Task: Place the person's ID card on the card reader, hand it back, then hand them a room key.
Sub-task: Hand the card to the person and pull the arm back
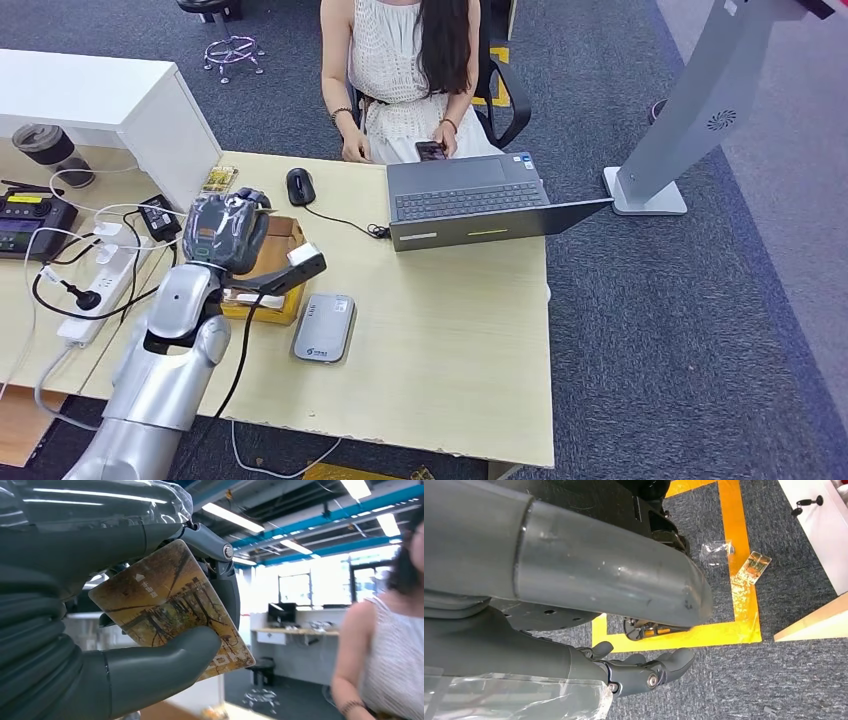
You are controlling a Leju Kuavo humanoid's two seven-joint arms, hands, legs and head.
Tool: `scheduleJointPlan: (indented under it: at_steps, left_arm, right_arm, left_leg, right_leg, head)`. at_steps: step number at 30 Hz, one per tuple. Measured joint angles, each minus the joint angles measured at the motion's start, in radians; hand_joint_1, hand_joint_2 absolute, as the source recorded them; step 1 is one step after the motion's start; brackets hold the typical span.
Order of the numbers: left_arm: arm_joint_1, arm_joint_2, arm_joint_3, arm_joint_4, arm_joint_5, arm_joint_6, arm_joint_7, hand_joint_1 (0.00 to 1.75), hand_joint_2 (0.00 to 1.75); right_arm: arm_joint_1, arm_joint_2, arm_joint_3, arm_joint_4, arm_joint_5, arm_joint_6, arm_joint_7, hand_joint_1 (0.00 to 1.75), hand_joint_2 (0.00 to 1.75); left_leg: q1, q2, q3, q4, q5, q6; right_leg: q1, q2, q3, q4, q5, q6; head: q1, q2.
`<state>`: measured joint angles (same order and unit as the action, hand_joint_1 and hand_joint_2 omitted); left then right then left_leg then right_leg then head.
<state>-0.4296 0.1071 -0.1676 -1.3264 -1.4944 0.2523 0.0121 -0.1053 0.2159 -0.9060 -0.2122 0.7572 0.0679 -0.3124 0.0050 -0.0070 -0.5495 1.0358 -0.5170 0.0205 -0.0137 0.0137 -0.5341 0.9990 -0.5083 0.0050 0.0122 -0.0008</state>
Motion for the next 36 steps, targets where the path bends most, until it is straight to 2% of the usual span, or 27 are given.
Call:
scheduleJointPlan:
  at_steps: [7,20,24,36]
  left_arm:
    - [-0.096,0.021,0.012,0.002,0.005,-0.037,0.003,1.75,1.75]
    - [-0.136,0.018,0.012,0.027,0.020,-0.073,0.013,1.75,1.75]
    - [-0.136,0.018,0.012,0.032,0.024,-0.075,0.014,0.00,1.75]
    - [-0.118,0.018,0.012,0.035,0.047,-0.070,0.011,0.00,1.75]
  right_arm:
    - [-0.002,0.000,0.000,0.000,0.000,0.000,0.000,0.00,0.00]
    - [-0.005,0.000,0.000,0.000,-0.003,0.000,0.003,0.00,0.00]
    - [-0.005,0.000,0.000,0.000,-0.003,0.000,0.004,0.00,0.00]
    - [-0.004,0.000,0.000,0.000,-0.003,0.000,0.005,0.00,0.00]
  left_leg:
    - [0.000,0.000,0.000,0.000,0.000,0.000]
    - [0.000,0.000,0.000,0.000,0.000,0.000]
    - [0.000,0.000,0.000,0.000,0.000,0.000]
    - [0.000,0.000,0.000,0.000,0.000,0.000]
  right_leg:
    - [0.000,0.000,0.000,0.000,0.000,0.000]
    - [0.000,0.000,-0.001,0.000,0.000,0.000]
    - [0.000,0.000,-0.001,0.000,0.000,0.000]
    - [0.000,0.000,-0.001,0.000,0.000,0.000]
  head:
    - [0.000,0.000]
    - [0.000,0.000]
    - [0.000,0.000]
    - [0.000,0.000]
